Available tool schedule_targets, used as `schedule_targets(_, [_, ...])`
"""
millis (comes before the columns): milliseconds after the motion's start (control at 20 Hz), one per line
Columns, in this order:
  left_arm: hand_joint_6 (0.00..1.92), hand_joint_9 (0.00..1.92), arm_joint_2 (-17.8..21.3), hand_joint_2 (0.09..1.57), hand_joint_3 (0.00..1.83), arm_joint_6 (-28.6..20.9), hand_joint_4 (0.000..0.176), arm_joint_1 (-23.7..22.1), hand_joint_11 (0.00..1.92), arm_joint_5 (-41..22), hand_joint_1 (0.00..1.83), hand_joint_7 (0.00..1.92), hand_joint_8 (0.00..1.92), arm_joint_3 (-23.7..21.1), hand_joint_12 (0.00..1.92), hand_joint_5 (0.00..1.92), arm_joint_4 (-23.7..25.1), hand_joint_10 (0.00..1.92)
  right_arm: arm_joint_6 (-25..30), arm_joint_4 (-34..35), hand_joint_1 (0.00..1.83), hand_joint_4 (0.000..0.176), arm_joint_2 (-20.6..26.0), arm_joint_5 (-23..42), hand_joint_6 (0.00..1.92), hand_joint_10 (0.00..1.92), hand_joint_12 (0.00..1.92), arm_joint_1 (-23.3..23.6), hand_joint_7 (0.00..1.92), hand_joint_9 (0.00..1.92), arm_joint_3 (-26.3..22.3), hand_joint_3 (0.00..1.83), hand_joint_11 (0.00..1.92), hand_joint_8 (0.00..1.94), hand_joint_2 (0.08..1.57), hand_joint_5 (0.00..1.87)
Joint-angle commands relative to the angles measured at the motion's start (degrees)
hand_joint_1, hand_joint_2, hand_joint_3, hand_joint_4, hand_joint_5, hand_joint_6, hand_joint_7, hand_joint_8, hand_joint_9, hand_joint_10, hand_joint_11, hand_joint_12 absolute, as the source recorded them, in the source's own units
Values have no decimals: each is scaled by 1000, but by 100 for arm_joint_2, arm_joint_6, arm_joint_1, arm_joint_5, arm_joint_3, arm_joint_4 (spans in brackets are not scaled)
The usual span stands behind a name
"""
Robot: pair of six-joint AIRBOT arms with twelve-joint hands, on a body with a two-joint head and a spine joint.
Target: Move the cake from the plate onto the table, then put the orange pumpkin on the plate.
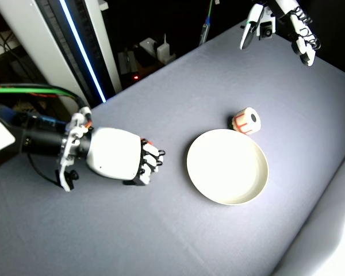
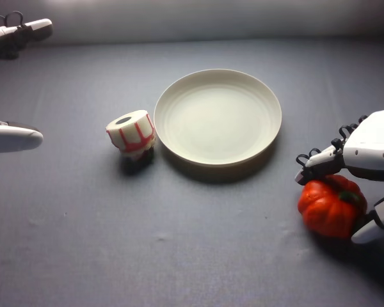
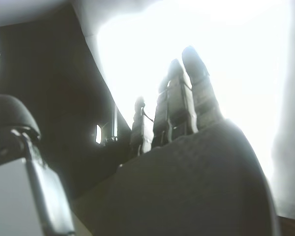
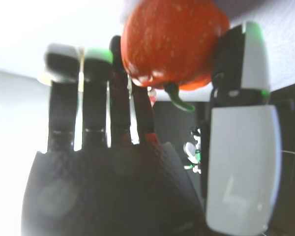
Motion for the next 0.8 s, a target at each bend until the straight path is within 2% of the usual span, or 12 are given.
schedule_targets(0, [1,172,-7,960,2,-20,176,-13,0,-663,841,100,0,52,558,122,-220,9,15,135,1368,0,15,386,1918,1921,1921,22,1214,1413,15,0,1483,1941,1229,870])
schedule_targets(50, [1,179,-10,950,0,-20,176,-2,0,-663,841,101,0,52,584,126,-220,8,15,201,1423,36,15,441,1920,1921,1921,22,1199,1383,9,0,1468,1941,1226,912])
schedule_targets(100, [3,163,-13,950,0,-20,176,6,0,-660,852,110,4,52,589,131,-221,1,15,264,1471,53,15,494,1921,1921,1921,22,1191,1375,2,0,1467,1941,1218,912])
schedule_targets(150, [2,146,-15,947,0,-20,176,13,0,-653,853,112,3,52,623,131,-221,2,15,321,1527,63,15,548,1921,1921,1921,22,1159,1335,-8,0,1425,1941,1198,906])
schedule_targets(200, [1,150,-21,945,0,-20,176,23,0,-650,858,112,2,52,619,129,-221,4,14,351,1522,64,18,583,1921,1921,1921,22,1129,1312,-28,0,1402,1941,1187,906])
schedule_targets(300, [0,157,-35,957,2,-20,169,34,0,-650,882,118,2,57,630,122,-223,4,-18,354,1453,58,18,602,1921,1921,1921,23,1146,1324,-84,0,1403,1941,1200,932])
schedule_targets(350, [0,157,-40,954,0,-20,174,34,0,-643,868,113,1,59,660,118,-223,3,-24,354,1462,54,35,603,1921,1921,1921,29,1149,1328,-104,0,1403,1941,1196,946])
schedule_targets(400, [1,155,-42,957,2,-20,166,34,0,-639,880,114,1,60,665,120,-223,1,-38,354,1469,52,66,614,1921,1921,1921,60,1152,1326,-123,0,1402,1941,1193,954])
schedule_targets(450, [0,158,-45,967,3,-20,156,35,0,-637,905,115,1,63,643,117,-223,1,-59,354,1502,0,106,634,1921,1921,1921,89,1149,1323,-145,0,1391,1941,1196,929])
schedule_targets(500, [0,145,-50,969,0,-20,165,37,26,-628,900,116,0,66,605,118,-223,0,-81,354,1523,0,150,653,1921,1921,1921,121,1185,1366,-169,0,1427,1941,1191,939])
schedule_targets(550, [1,140,-53,967,0,-20,174,42,4,-623,882,113,1,65,657,114,-223,0,-109,353,1535,0,195,654,1921,1921,1921,158,1196,1374,-196,0,1434,1941,1186,937])
schedule_targets(750, [1,142,-64,944,0,-20,175,43,0,-601,855,97,1,68,642,107,-223,0,-120,153,1477,0,381,650,1921,1921,1921,386,1222,1380,-303,0,1437,1941,1151,1014])
